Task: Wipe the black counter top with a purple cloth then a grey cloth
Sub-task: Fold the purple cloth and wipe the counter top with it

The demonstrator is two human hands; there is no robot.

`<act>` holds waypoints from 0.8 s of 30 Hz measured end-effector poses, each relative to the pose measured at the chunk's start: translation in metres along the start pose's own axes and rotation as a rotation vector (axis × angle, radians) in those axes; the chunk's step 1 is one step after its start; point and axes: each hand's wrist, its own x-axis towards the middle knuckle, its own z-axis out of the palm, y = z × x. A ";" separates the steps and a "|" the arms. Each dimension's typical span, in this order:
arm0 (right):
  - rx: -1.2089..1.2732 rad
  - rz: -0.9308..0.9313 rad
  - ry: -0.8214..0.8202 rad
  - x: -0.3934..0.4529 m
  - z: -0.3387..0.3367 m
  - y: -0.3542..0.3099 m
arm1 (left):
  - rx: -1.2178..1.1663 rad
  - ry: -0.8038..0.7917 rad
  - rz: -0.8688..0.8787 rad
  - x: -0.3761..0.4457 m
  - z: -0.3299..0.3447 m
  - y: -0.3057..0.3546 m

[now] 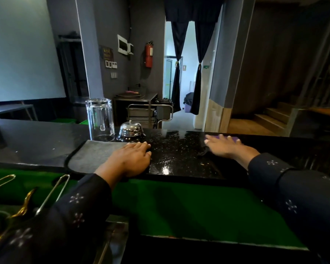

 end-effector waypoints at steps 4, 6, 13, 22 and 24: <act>-0.062 -0.327 -0.040 -0.033 0.026 -0.067 | 0.002 0.009 -0.005 -0.002 0.001 -0.002; -0.063 -0.383 -0.061 -0.041 0.035 -0.081 | 0.012 0.012 -0.014 -0.001 0.002 -0.002; -0.015 -0.259 -0.068 0.008 0.024 -0.110 | 0.014 0.013 -0.001 0.000 0.003 -0.004; -0.064 -0.253 -0.069 0.058 0.017 -0.121 | 0.000 0.035 0.008 0.002 0.002 -0.004; -0.071 -0.249 -0.064 0.066 0.019 -0.105 | -0.004 0.038 0.007 0.003 0.004 -0.005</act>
